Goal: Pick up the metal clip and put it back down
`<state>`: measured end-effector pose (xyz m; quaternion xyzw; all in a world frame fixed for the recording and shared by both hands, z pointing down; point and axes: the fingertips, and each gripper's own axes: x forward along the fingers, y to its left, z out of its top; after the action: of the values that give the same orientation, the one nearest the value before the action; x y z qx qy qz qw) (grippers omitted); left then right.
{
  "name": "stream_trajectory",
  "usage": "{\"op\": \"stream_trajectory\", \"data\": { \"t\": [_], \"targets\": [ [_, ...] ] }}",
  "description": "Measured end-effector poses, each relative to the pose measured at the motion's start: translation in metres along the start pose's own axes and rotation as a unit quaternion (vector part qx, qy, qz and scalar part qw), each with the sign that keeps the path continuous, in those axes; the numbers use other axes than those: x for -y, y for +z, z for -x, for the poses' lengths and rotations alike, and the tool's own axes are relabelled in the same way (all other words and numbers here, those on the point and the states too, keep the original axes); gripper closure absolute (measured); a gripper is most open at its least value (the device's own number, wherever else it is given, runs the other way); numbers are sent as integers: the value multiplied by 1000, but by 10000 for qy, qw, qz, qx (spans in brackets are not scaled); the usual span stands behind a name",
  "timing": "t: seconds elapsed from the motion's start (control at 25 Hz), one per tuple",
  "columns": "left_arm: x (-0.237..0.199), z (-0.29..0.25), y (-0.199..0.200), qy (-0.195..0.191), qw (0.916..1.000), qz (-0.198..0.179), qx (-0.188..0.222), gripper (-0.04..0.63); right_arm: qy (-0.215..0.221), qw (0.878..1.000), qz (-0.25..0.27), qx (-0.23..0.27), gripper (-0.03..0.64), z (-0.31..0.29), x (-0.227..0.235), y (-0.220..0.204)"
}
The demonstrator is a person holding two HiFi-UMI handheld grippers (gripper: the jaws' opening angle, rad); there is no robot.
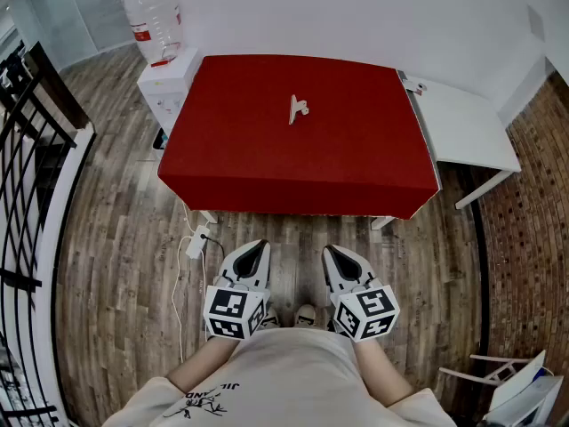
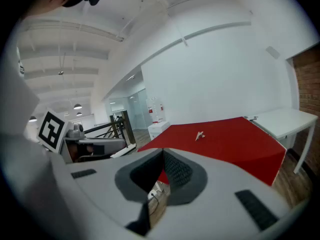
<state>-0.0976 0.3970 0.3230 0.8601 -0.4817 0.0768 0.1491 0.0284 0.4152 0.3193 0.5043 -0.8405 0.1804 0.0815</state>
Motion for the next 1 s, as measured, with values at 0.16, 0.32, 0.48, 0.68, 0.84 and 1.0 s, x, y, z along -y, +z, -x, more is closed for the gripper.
{"op": "stream_trajectory", "data": {
  "t": [0.16,0.32,0.48,0.68,0.84,1.0],
  "targets": [
    [-13,0,3,-99,9999,-63,32,589,-79,9999,22,116,611,-11,-8,6],
    [-30,-4,4,-117,9999,-66,9,589,-103,9998,18,167,611,-24,-15,10],
    [-41,-17,5,-116,9999,18,-34,589,-77,9999,52,113,611,-44,-8,14],
    [-67,-65,7,28,9999,59,-103,589,-37,9998,21,205,611,-93,29,28],
    [-90,-126,24,200,9998,66,-73,589,73,9997,37,222,611,-146,76,54],
    [-115,-195,55,412,9991,22,24,589,197,9993,179,253,611,-197,129,91]
  ]
}}
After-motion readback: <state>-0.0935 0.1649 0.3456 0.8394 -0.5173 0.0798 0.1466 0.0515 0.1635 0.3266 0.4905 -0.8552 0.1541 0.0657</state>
